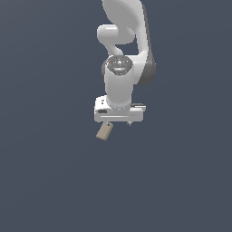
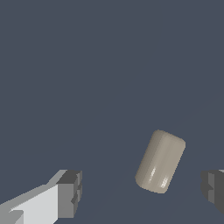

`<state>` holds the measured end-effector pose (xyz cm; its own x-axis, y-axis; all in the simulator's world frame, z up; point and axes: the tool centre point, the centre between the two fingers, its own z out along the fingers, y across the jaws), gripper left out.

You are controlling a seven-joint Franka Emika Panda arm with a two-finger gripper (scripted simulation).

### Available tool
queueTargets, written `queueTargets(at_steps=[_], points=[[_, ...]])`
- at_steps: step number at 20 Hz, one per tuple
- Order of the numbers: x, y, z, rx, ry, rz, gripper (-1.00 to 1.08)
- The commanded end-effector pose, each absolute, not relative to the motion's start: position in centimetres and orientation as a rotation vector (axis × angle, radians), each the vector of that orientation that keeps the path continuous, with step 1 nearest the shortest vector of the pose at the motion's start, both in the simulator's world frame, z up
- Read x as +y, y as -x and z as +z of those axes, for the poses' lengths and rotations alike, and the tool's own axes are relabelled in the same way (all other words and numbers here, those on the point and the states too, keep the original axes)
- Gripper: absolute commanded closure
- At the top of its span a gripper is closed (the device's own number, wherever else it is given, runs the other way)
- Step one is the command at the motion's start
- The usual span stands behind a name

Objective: Pick up the object and move it to a goal position.

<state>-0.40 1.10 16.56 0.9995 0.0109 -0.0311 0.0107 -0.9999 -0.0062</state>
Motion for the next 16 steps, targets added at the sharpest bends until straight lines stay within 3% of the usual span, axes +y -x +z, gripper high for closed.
queueTargets(at_steps=[1,16], points=[[1.1,0.4,16.6,-0.017,3.135,0.049,-0.92],[-0.9,-0.3,17.6,0.119,3.121,0.004,-0.92]])
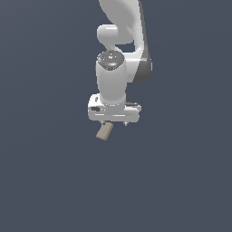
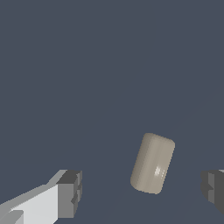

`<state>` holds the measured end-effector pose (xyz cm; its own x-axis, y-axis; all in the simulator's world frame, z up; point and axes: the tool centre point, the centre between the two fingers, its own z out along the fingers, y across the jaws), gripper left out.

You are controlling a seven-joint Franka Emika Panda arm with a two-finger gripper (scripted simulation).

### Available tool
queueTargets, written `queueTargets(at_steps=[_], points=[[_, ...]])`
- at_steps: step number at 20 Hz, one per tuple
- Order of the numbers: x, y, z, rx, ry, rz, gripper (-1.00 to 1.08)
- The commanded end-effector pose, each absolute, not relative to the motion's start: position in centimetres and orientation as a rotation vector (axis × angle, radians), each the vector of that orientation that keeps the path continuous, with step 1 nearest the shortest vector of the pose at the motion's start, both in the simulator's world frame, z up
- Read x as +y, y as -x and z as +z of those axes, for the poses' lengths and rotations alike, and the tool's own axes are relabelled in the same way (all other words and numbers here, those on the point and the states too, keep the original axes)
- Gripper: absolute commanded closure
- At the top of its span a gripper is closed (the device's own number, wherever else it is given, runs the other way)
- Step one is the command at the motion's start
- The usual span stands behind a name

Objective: Pick up the object and move it to a goal position.

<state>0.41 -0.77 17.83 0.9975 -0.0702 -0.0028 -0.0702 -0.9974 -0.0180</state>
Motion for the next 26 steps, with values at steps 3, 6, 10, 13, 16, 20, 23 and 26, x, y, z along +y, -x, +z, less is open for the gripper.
queueTargets(at_steps=[3,6,10,13,16,20,23,26], points=[[-1.3,0.0,16.6,0.154,3.12,0.004,-0.92],[-2.0,0.6,15.3,0.205,3.118,0.004,-0.92],[-3.1,1.8,12.8,0.299,3.112,0.004,-0.92],[-4.2,3.0,10.7,0.386,3.106,0.003,-0.92],[-5.1,4.1,9.0,0.46,3.1,0.002,-0.92],[-5.9,5.2,7.4,0.531,3.093,0.001,-0.92],[-6.3,5.8,6.7,0.564,3.089,0.0,-0.92],[-6.5,6.1,6.4,0.579,3.088,0.0,-0.92]])
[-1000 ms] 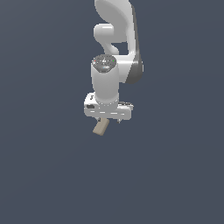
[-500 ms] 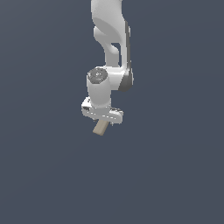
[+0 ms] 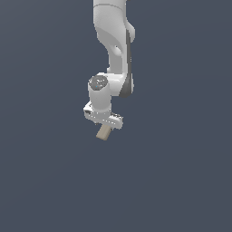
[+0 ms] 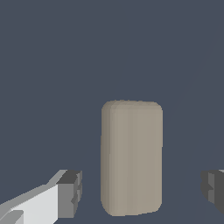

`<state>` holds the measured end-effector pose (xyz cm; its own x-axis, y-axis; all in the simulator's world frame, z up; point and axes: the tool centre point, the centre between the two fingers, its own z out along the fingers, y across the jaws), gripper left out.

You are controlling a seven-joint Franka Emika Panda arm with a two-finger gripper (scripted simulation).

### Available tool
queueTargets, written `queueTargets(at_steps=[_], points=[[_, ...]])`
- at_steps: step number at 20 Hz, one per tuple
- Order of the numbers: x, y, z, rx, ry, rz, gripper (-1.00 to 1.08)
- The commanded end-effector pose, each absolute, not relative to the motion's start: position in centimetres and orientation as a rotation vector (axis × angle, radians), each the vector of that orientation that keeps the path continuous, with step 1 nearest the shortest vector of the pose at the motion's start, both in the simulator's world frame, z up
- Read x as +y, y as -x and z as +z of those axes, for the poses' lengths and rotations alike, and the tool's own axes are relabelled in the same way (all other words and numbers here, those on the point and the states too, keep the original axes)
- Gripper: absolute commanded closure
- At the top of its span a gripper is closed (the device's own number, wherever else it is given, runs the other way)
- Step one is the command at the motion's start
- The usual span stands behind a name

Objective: Pick up the object and move it to a goal position.

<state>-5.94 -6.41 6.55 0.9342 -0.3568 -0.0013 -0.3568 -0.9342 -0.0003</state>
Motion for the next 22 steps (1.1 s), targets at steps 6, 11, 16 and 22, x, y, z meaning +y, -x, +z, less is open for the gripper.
queueTargets(at_steps=[6,11,16,22], points=[[-6.4,6.0,5.9,0.574,3.088,0.002,-0.92],[-6.5,6.1,3.8,0.577,3.088,0.001,-0.92],[-6.5,6.2,1.8,0.579,3.088,0.0,-0.92],[-6.5,6.1,1.4,0.579,3.088,0.0,1.08]])
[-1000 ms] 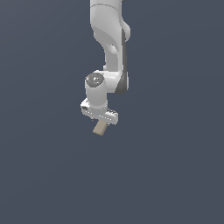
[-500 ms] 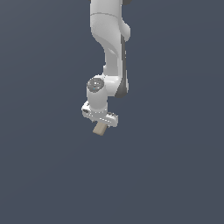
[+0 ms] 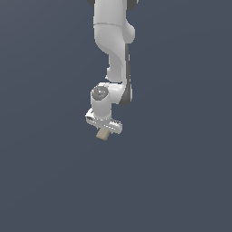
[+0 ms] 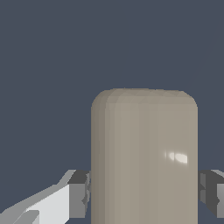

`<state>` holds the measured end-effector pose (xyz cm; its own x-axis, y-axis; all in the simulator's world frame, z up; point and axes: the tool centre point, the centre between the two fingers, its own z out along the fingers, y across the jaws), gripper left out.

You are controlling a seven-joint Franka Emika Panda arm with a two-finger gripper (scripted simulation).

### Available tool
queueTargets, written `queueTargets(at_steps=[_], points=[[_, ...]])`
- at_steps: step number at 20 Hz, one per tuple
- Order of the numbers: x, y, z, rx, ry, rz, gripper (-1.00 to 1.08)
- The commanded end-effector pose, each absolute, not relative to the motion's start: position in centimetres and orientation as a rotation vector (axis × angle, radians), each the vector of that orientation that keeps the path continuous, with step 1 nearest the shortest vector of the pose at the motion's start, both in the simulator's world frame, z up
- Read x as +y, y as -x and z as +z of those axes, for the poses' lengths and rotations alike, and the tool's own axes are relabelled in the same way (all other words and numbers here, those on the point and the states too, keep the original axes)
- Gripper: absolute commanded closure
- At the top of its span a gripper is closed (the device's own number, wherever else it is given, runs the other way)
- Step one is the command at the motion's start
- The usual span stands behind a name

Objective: Pick up the object and move it to a goal position.

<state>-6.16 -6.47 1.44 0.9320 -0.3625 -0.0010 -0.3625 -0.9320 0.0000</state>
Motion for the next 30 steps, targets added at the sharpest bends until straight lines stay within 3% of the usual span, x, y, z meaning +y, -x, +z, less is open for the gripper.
queueTargets(at_steps=[1,16,22,30], points=[[-6.5,6.1,1.4,0.579,3.088,0.0,1.08],[-4.8,5.8,2.0,0.579,3.087,0.0,1.08],[-0.7,4.9,3.2,0.579,3.087,0.0,1.08],[7.9,2.9,5.9,0.58,3.088,0.0,1.08]])
